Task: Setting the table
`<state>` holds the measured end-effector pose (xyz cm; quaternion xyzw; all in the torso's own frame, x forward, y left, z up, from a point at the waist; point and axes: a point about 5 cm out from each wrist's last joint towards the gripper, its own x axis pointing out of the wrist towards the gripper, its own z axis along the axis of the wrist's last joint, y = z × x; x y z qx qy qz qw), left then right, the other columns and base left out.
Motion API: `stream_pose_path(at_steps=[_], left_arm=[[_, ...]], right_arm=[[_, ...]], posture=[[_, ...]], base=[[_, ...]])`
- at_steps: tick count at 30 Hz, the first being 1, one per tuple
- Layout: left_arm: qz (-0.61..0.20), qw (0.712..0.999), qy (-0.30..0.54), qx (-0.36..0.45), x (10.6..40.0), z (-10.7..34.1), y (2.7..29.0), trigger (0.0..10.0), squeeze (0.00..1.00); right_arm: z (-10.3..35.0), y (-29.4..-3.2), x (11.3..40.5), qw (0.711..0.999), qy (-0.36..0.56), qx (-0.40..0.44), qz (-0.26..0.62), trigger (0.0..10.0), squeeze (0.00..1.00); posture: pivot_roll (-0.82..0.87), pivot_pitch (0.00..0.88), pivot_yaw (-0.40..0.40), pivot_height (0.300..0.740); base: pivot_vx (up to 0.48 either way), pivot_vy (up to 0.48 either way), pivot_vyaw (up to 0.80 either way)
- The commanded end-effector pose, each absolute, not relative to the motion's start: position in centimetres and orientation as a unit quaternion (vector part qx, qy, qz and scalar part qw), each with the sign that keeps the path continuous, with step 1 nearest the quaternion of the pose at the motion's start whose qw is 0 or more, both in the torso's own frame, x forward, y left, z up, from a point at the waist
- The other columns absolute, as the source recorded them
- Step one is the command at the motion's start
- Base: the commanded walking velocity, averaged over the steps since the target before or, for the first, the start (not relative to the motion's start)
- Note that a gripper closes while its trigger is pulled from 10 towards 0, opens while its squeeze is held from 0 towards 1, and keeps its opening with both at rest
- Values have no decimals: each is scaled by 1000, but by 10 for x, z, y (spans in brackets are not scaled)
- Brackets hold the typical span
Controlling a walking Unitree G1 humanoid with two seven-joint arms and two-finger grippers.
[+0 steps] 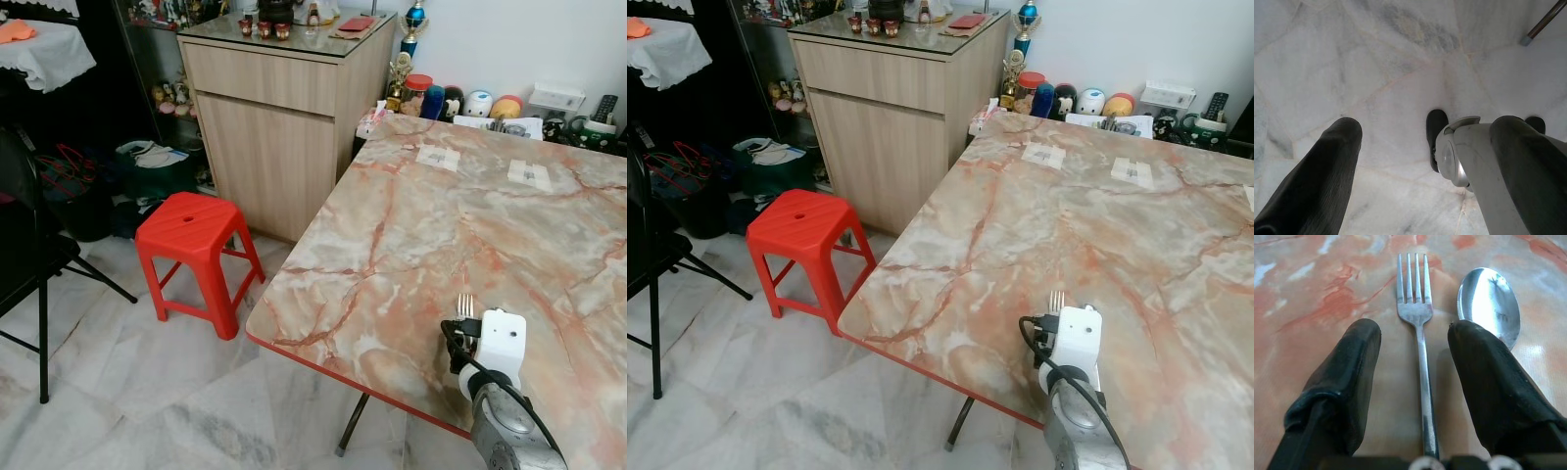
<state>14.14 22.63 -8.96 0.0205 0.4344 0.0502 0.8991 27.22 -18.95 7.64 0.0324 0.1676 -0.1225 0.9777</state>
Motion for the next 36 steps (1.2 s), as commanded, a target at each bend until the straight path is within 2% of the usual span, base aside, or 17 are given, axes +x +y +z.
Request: stream_pose_path(at_steps=[1, 10, 11, 12, 36], left_arm=[[41, 888, 457, 26, 131, -94, 227, 10000, 0], [38, 890, 454, 27, 131, -94, 225, 10000, 0], [37, 890, 454, 27, 131, -94, 225, 10000, 0], [37, 890, 454, 26, 131, -94, 225, 10000, 0], [29, 891, 452, 18, 134, -94, 220, 10000, 0]], right_arm=[[69, -190, 271, 973, 188, 42, -126, 10000, 0], [56, -187, 271, 968, 221, 60, -107, 10000, 0], [55, -187, 271, 967, 222, 61, -108, 4784, 0], [55, -188, 271, 967, 222, 60, -110, 0, 0], [48, -189, 273, 966, 228, 55, -108, 0, 0]], posture=[[17, 85, -14, 740], [18, 82, -11, 740], [18, 82, -11, 740], [21, 89, -14, 740], [24, 103, -17, 740]], base=[[0, 0, 0], [0, 0, 0], [0, 0, 0], [0, 0, 0], [0, 0, 0]])
